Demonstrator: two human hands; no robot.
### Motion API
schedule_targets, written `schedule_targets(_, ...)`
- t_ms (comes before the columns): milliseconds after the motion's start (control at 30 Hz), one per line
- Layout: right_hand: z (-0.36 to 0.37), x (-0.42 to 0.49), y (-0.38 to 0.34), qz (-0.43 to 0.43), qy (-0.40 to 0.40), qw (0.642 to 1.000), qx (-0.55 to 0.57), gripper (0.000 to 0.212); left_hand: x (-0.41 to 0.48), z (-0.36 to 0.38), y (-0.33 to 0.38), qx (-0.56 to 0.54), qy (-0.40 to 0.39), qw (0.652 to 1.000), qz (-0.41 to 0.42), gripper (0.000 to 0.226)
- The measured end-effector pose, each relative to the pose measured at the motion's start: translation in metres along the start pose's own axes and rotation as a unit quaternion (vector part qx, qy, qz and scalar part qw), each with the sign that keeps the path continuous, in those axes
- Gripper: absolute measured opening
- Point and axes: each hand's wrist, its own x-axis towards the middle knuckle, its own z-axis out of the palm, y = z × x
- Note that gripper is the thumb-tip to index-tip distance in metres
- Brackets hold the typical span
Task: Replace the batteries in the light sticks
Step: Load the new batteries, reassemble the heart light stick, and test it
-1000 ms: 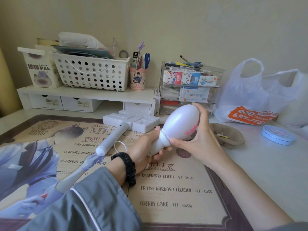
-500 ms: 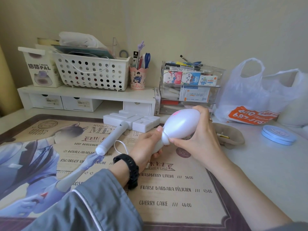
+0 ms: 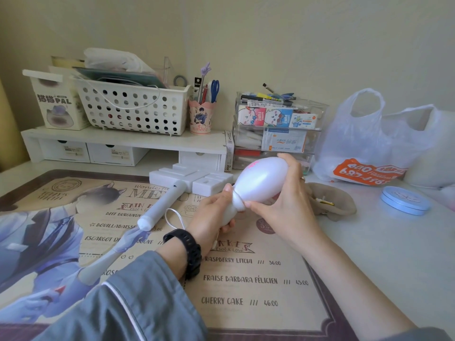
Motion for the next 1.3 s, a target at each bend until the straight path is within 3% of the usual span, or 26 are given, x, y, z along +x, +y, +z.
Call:
schedule_targets(100,-0.009,0.004,-0.004,0.036,-0.060,0.978,0.195,0.096,0.002,-0.001,0.001,-0.036,-0.021,0.999,0.004,0.040)
schedule_targets(200,-0.030,0.016,-0.004,0.105,-0.004,0.930,0.351,0.060,0.003,-0.003,0.004,-0.083,-0.029,0.996,-0.003,0.035)
schedule_targets(267,-0.045,0.023,0.009,0.156,0.072,0.953,0.251,0.021,0.004,-0.006,0.007,-0.115,-0.028,0.993,-0.004,0.033)
schedule_targets(333,-0.054,0.024,0.028,0.176,0.077,0.981,-0.033,0.013,0.004,-0.006,0.009,-0.135,-0.024,0.991,-0.004,0.036)
schedule_targets(400,-0.055,0.018,0.041,0.178,-0.004,0.946,-0.272,0.024,0.004,-0.007,0.010,-0.145,-0.029,0.989,0.001,0.041)
schedule_targets(433,-0.053,0.014,0.040,0.184,-0.051,0.921,-0.340,0.027,0.003,-0.007,0.010,-0.153,-0.032,0.988,0.004,0.043)
schedule_targets(500,-0.049,0.005,0.038,0.228,-0.137,0.879,-0.396,0.030,0.001,-0.007,0.011,-0.165,-0.044,0.985,0.003,0.046)
schedule_targets(600,-0.049,0.003,0.037,0.286,-0.228,0.836,-0.408,0.053,-0.001,-0.006,0.013,-0.144,-0.050,0.988,-0.001,0.047)
schedule_targets(867,-0.055,0.006,0.026,0.338,-0.284,0.818,-0.368,0.036,-0.004,-0.004,0.011,-0.099,-0.032,0.994,-0.013,0.035)
schedule_targets(967,-0.056,0.005,0.022,0.322,-0.220,0.838,-0.383,0.037,-0.003,-0.002,0.011,-0.103,-0.004,0.994,-0.022,0.042)
schedule_targets(1067,-0.061,0.008,0.010,0.243,-0.071,0.890,-0.379,0.021,-0.004,0.000,0.012,-0.101,-0.008,0.995,-0.024,0.048)
schedule_targets(1133,-0.057,0.012,0.007,0.119,0.062,0.953,-0.273,0.009,-0.005,0.001,0.012,-0.116,-0.015,0.993,-0.017,0.045)
schedule_targets(1200,-0.051,0.015,0.002,0.007,0.153,0.984,-0.088,0.004,-0.006,0.002,0.013,-0.136,-0.021,0.990,-0.018,0.040)
schedule_targets(1300,-0.043,0.008,-0.005,-0.129,0.112,0.985,-0.032,0.009,-0.006,0.001,0.012,-0.131,-0.022,0.991,-0.030,0.039)
